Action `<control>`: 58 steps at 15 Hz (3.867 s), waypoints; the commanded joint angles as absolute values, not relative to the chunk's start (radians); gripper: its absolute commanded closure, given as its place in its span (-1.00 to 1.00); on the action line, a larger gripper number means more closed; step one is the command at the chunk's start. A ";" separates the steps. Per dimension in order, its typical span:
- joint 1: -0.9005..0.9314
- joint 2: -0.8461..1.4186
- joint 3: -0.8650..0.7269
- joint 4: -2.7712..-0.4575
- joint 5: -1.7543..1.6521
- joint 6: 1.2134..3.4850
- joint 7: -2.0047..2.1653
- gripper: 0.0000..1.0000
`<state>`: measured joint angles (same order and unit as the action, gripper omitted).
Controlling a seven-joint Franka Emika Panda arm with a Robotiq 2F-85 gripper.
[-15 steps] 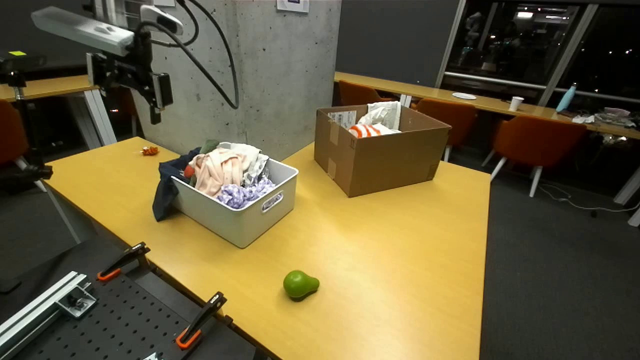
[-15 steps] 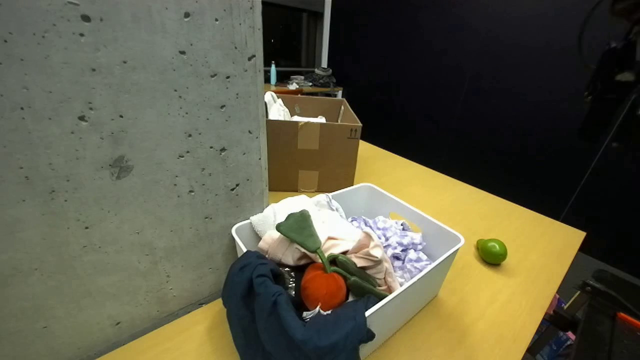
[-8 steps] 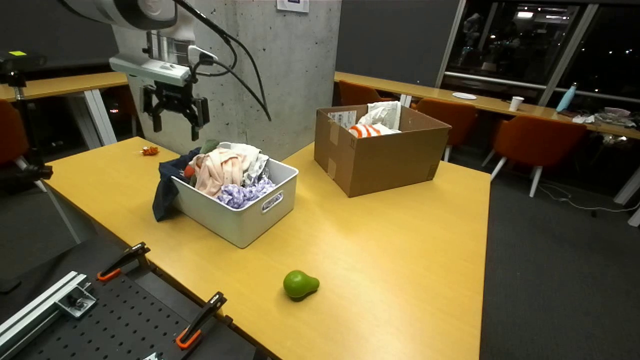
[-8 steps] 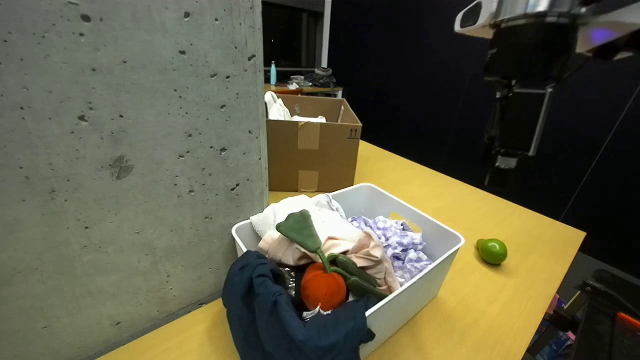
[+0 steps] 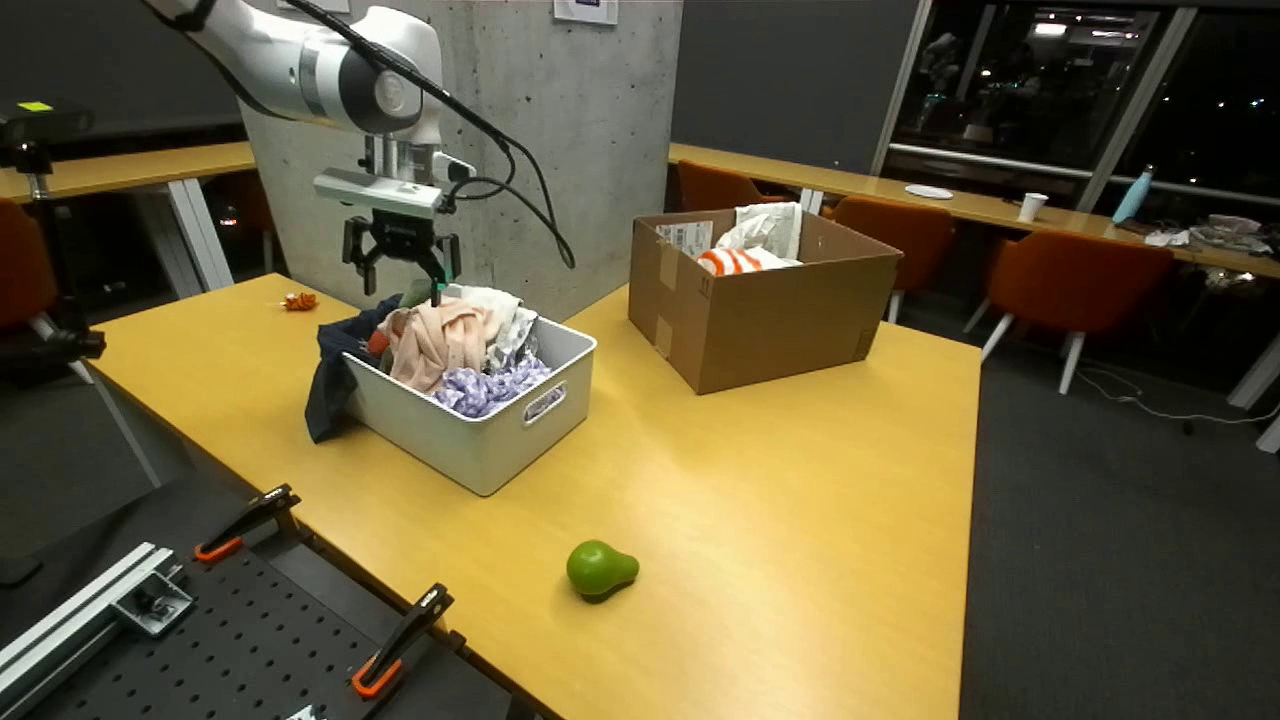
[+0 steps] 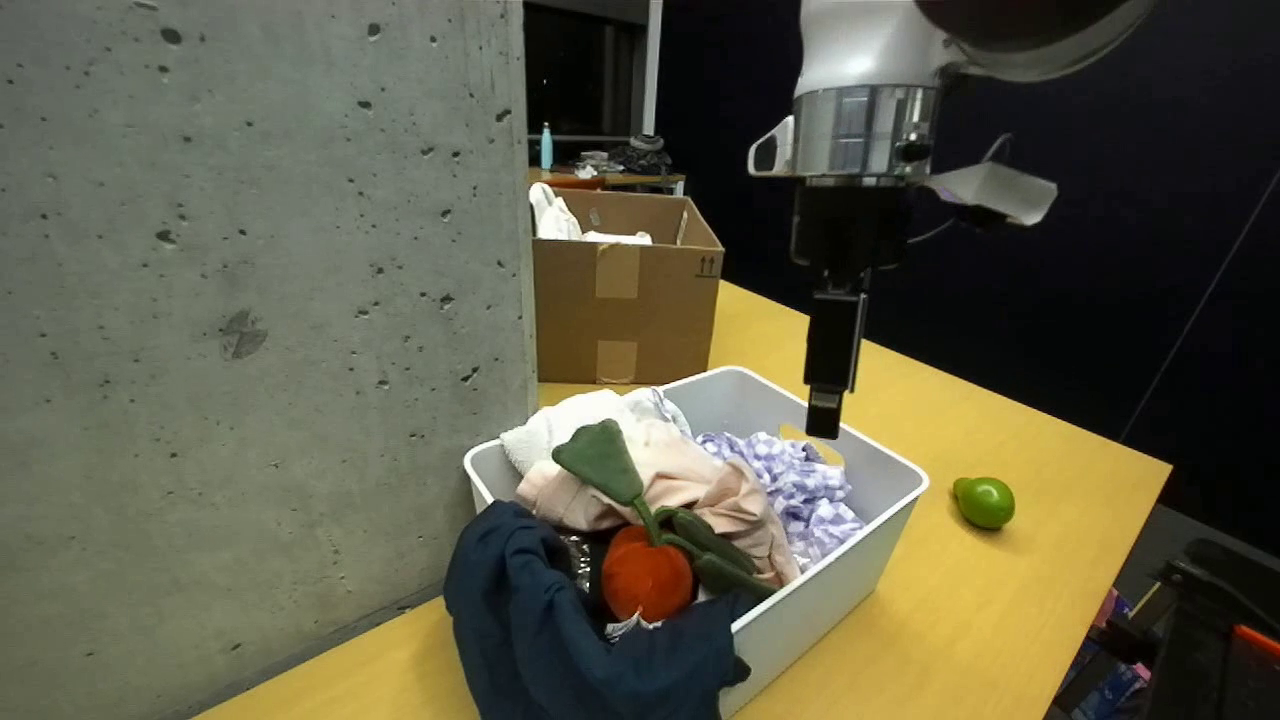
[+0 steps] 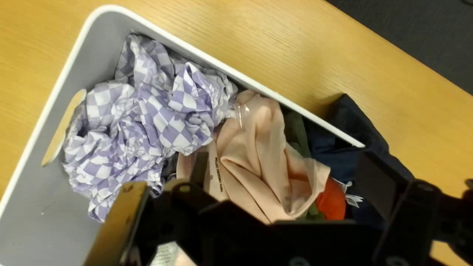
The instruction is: Remove the light pink shirt from the white basket and use it to put the pear inside the white basket
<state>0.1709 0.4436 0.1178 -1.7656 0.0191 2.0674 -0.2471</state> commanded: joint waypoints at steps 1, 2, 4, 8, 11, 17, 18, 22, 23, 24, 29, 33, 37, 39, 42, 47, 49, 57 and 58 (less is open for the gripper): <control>0.183 0.571 0.147 -1.620 -0.014 2.043 -0.253 -1.00; 0.186 0.595 0.151 -1.599 -0.015 2.044 -0.255 -1.00; 0.194 0.639 0.157 -1.556 -0.017 2.036 -0.259 -1.00; 0.199 0.708 0.161 -1.484 -0.019 2.028 -0.275 -0.96; 0.202 0.742 0.162 -1.440 -0.021 2.020 -0.287 -0.34; 0.203 0.772 0.167 -1.387 -0.014 1.994 -0.297 0.60; 0.203 0.773 0.168 -1.382 -0.011 1.983 -0.296 0.73; 0.191 0.762 0.170 -1.382 0.000 1.961 -0.300 1.00; 0.188 0.753 0.167 -1.387 0.001 1.958 -0.296 1.00; 0.185 0.743 0.163 -1.395 -0.001 1.956 -0.291 0.99; 0.128 0.608 0.147 -1.515 0.012 1.986 -0.271 0.99; 0.070 0.440 0.126 -1.665 0.021 2.009 -0.248 0.99; 0.005 0.273 0.092 -1.806 0.037 2.015 -0.253 0.99; -0.026 0.219 0.069 -1.854 0.044 2.019 -0.267 0.99; -0.068 0.162 0.029 -1.909 0.065 2.017 -0.285 0.99; -0.121 0.160 -0.034 -1.954 0.083 2.041 -0.325 0.99; -0.146 0.175 -0.060 -1.956 0.090 2.053 -0.339 0.99; -0.236 0.200 -0.139 -1.961 0.081 2.053 -0.362 0.99; -0.247 0.200 -0.149 -1.967 0.084 2.058 -0.366 0.99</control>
<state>-0.2188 0.2085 -0.1235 -1.9494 0.0696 2.0406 -0.3356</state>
